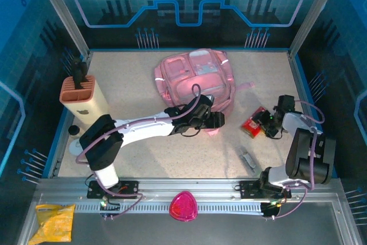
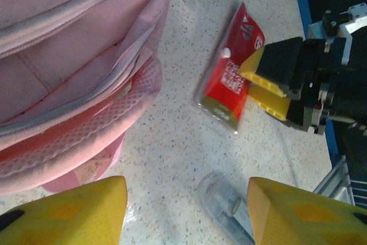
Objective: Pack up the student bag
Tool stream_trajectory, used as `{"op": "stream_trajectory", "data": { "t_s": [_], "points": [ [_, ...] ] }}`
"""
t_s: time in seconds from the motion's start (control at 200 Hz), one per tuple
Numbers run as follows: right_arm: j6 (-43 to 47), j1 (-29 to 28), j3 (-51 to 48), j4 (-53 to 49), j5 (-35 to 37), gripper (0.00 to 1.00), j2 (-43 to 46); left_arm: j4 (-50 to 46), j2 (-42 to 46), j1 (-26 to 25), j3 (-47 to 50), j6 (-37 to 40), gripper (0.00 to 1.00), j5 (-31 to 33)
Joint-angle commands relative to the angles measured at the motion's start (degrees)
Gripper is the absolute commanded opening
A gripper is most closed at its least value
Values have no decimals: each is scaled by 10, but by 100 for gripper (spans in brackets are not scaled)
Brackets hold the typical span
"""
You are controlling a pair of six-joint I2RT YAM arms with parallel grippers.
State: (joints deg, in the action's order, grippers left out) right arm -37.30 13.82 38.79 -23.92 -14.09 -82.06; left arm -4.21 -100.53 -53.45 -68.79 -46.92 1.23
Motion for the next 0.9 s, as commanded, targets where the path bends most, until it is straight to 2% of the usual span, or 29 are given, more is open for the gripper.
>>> {"op": "stream_trajectory", "data": {
  "t_s": [0.0,0.15,0.275,0.415,0.635,0.89],
  "points": [
    [2,-49,6,-9,-24,51,-7,-7,-27,-7,-28,-8,57,15],
    [4,-79,-4,-15,-29,43,-1,-30,-60,-8,-72,6,55,20],
    [33,-70,0,-50,18,43,22,-34,-94,-11,-109,13,52,12],
    [47,-42,-3,-65,-2,41,49,-23,-129,-16,-146,26,51,31],
    [57,13,6,-68,-5,47,81,-47,-219,-17,-259,89,51,39],
    [54,47,20,-32,-27,56,47,-67,-319,-17,-360,114,53,19]
  ]
}}
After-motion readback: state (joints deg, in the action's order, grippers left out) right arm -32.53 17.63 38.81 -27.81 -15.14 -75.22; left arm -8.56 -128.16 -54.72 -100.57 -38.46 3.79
